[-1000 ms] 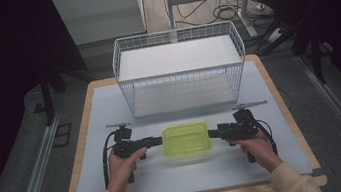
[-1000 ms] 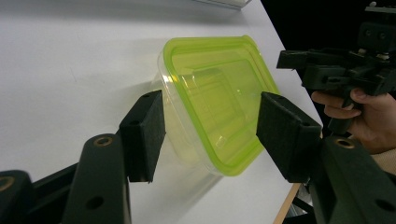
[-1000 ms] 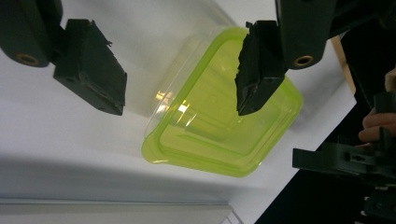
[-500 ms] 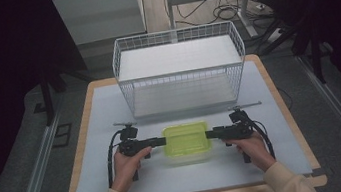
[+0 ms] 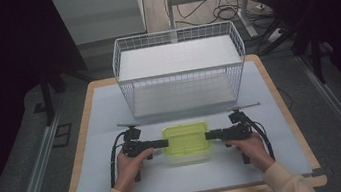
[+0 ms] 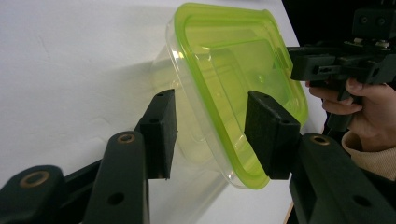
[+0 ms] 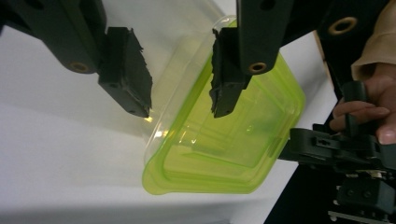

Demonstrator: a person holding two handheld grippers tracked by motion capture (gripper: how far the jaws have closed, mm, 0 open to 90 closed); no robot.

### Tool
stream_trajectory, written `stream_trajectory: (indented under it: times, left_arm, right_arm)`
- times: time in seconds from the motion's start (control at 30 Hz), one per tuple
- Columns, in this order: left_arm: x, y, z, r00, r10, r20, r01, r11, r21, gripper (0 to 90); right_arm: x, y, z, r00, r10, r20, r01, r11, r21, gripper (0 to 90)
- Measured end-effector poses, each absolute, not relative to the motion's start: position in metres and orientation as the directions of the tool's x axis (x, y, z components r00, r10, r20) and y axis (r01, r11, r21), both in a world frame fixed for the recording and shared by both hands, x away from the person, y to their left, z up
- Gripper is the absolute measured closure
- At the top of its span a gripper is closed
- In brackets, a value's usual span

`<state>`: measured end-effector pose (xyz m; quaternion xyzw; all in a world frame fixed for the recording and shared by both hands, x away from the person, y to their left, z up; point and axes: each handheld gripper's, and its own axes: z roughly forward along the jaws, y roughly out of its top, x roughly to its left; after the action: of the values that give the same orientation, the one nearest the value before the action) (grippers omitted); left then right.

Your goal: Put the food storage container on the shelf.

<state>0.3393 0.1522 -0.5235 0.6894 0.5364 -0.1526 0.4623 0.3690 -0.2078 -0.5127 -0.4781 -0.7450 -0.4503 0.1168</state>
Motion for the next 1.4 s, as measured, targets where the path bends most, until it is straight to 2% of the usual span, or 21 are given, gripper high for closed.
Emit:
stream_trajectory:
  times: [0.17,0.6,1.4]
  left_arm:
    - [0.339,0.148,-0.525,0.384,0.601,-0.701,0.882,-0.015,0.470,69.8]
    - [0.330,0.151,-0.517,0.419,0.589,-0.691,0.862,-0.018,0.507,80.5]
    - [0.318,0.153,-0.493,0.469,0.579,-0.667,0.822,-0.010,0.570,81.2]
  right_arm:
    - [0.370,-0.207,-0.515,-0.513,0.583,0.631,0.827,0.137,0.545,68.6]
    - [0.366,-0.211,-0.508,-0.487,0.542,0.685,0.846,0.098,0.524,80.8]
    - [0.357,-0.212,-0.485,-0.546,0.529,0.650,0.797,0.088,0.597,81.3]
